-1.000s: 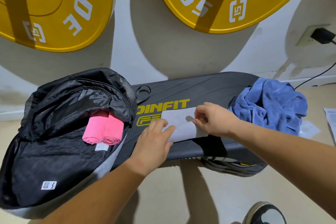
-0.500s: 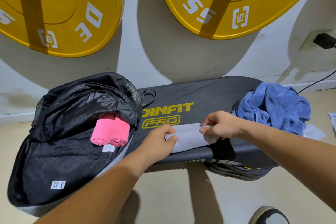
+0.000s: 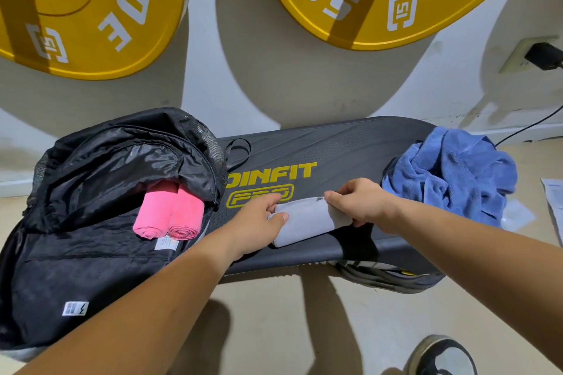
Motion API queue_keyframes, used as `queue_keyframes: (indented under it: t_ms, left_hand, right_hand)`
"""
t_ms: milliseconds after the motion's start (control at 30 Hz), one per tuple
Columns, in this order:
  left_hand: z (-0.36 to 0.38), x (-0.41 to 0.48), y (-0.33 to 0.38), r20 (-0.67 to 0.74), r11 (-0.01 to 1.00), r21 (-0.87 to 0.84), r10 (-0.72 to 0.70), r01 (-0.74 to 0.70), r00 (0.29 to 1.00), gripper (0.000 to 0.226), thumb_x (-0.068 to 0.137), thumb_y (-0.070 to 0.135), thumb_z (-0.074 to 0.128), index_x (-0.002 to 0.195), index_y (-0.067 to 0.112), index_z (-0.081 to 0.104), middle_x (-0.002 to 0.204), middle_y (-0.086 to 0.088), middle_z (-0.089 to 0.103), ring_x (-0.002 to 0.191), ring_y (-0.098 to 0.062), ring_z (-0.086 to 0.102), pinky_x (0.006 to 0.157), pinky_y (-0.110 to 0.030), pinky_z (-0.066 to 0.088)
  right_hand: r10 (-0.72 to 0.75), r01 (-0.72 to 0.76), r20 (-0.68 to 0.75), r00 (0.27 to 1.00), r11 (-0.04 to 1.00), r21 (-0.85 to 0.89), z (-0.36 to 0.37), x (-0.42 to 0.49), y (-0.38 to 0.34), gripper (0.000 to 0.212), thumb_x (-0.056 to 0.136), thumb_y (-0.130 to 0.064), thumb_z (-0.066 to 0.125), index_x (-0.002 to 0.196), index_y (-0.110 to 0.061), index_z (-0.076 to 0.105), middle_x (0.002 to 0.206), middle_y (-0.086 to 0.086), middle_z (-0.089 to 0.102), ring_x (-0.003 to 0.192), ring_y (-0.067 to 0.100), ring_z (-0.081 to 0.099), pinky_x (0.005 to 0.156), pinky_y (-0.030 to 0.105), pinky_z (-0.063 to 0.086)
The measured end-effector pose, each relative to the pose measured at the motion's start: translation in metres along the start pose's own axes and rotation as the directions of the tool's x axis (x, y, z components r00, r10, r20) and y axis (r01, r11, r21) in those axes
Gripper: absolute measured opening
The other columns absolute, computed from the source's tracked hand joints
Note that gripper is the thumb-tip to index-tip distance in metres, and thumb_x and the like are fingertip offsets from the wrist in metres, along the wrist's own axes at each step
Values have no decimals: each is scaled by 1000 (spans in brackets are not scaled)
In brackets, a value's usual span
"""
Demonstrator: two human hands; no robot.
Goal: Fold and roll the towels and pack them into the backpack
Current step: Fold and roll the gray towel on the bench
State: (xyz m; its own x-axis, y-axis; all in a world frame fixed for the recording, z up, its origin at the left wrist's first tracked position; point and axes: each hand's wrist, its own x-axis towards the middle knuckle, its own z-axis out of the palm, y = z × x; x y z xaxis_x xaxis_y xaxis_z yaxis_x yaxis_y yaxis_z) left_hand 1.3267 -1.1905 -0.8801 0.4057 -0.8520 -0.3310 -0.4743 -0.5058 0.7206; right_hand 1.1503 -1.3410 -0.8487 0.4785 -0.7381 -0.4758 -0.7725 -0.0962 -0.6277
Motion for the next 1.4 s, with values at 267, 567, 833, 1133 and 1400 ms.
queue_keyframes:
  t_ms: [267, 567, 833, 1133, 1400]
  left_hand:
    - [-2, -8, 4, 75, 987, 102, 119, -126, 990, 10, 89, 18, 65, 97, 21, 61, 121, -1, 57, 112, -12, 56, 88, -21, 42]
    - [5, -31, 15, 31, 920, 280, 276, -273, 961, 26, 82, 29, 57, 106, 38, 50, 104, 17, 63, 98, -17, 59, 83, -40, 53]
    - [17, -32, 14, -28, 896, 316, 337, -312, 941, 24, 74, 30, 59, 97, 24, 53, 111, 4, 61, 111, -21, 55, 88, -41, 50]
    - [17, -22, 21, 61, 953, 199, 222, -230, 973, 31, 57, 35, 68, 80, 32, 47, 122, 8, 60, 121, -15, 53, 92, -32, 47]
    - [11, -27, 27, 28, 956, 78, 280, -282, 960, 38, 65, 20, 67, 98, 33, 52, 91, 14, 60, 85, -17, 58, 77, -41, 52]
  right_hand:
    - [-141, 145, 81, 987, 989, -38, -5, -1, 4, 17, 91, -37, 67, 100, -23, 68, 101, -2, 68, 83, 11, 59, 66, 22, 47]
    - [-321, 336, 139, 937, 936, -101, -11, -14, 9, 20, 86, -20, 75, 103, -23, 64, 101, -7, 67, 94, 14, 62, 86, 25, 52]
    - [-381, 431, 231, 895, 871, -237, -12, -27, 3, 37, 81, -27, 78, 116, -28, 65, 114, -5, 61, 103, 14, 62, 92, 25, 51]
    - [-466, 542, 289, 836, 779, -314, 2, -33, -1, 46, 66, -27, 87, 105, -25, 62, 96, -7, 66, 86, 16, 61, 72, 30, 50]
    - [-501, 564, 280, 819, 792, -234, 2, -24, 4, 48, 71, -23, 79, 111, -30, 55, 103, -5, 66, 93, 20, 61, 81, 34, 52]
